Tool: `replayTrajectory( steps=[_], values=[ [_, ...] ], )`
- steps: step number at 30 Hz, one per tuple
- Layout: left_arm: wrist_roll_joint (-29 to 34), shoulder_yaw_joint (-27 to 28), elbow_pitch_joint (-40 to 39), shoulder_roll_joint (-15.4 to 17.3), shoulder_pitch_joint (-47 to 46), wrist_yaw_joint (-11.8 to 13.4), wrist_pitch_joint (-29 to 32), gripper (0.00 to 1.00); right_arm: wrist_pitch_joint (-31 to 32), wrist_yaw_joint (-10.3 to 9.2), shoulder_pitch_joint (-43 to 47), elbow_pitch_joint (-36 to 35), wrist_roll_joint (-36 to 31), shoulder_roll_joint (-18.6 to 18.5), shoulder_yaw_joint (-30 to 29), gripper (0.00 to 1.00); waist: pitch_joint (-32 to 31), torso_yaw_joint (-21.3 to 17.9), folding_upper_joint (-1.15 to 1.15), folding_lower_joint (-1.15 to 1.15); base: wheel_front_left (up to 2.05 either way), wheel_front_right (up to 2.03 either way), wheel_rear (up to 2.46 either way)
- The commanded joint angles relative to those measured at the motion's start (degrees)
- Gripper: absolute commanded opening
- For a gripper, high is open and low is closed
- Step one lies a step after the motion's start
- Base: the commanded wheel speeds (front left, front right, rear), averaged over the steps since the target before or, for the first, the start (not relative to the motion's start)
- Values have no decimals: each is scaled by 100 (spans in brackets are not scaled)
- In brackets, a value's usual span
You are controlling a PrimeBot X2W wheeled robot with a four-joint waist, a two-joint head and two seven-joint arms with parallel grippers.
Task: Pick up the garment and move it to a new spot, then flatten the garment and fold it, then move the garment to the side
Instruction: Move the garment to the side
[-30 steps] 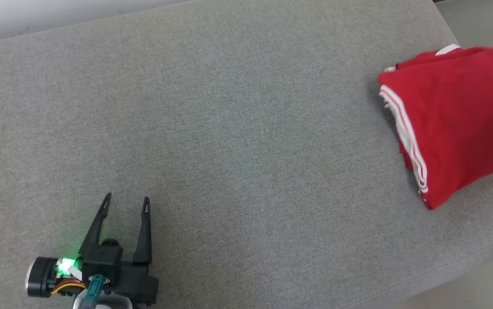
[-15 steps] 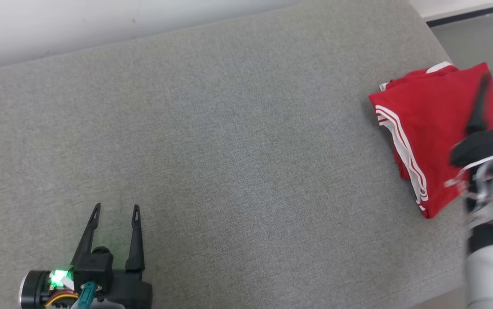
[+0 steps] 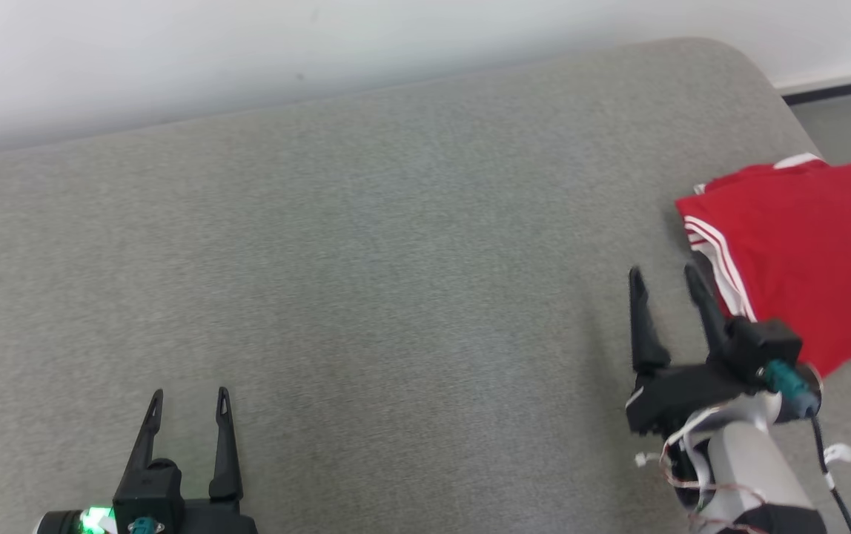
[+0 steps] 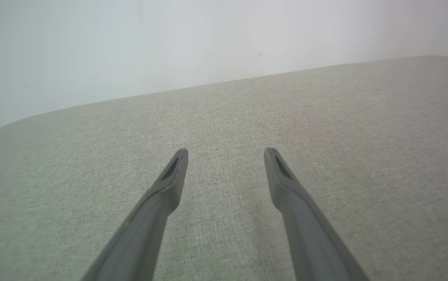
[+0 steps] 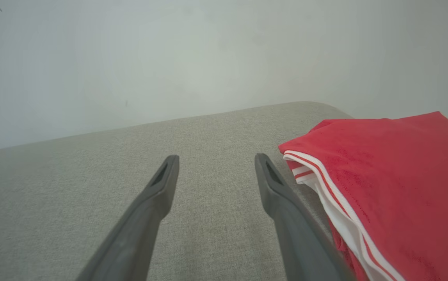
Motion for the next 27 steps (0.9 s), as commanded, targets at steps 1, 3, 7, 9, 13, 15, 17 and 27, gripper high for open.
replayTrajectory(
  steps=[1, 3, 7, 9, 13, 15, 17, 27],
  values=[
    [-26, 42, 21, -35, 89, -33, -15, 100, 4, -17, 158, -54, 79, 36, 93, 100, -140, 207, 0, 1, 0, 0, 0],
    [-27, 73, 37, -64, 151, -37, -15, 100, 4, -17, 344, -59, 129, 61, 188, 100, -175, 284, 0, 1, 0, 0, 0],
    [-66, 170, 60, -111, 210, -43, -15, 100, 4, -17, 555, -103, 49, 90, 226, 100, -242, 416, 0, 1, 0, 0, 0],
    [-85, 231, 98, -134, 283, -42, -15, 100, 4, -17, 640, -122, 21, 124, 303, 100, -289, 457, 0, 1, 0, 0, 0],
    [-106, 311, 145, -159, 329, -53, -15, 100, 4, -17, 789, -174, 0, 144, 385, 100, -403, 530, 0, 1, 0, 0, 0],
    [-107, 344, 183, -183, 389, -72, -15, 100, 4, -17, 826, -192, -24, 147, 460, 100, -476, 569, 0, 1, 0, 0, 0],
    [-131, 401, 211, -190, 422, -87, -15, 100, 4, -17, 897, -178, -26, 159, 506, 100, -563, 613, 0, 1, 0, 0, 0],
    [-236, 660, 239, -236, 661, -306, -15, 100, 4, -17, 1195, -206, 48, 169, 727, 100, -929, 748, 0, 1, 0, 0, 0]
  ],
)
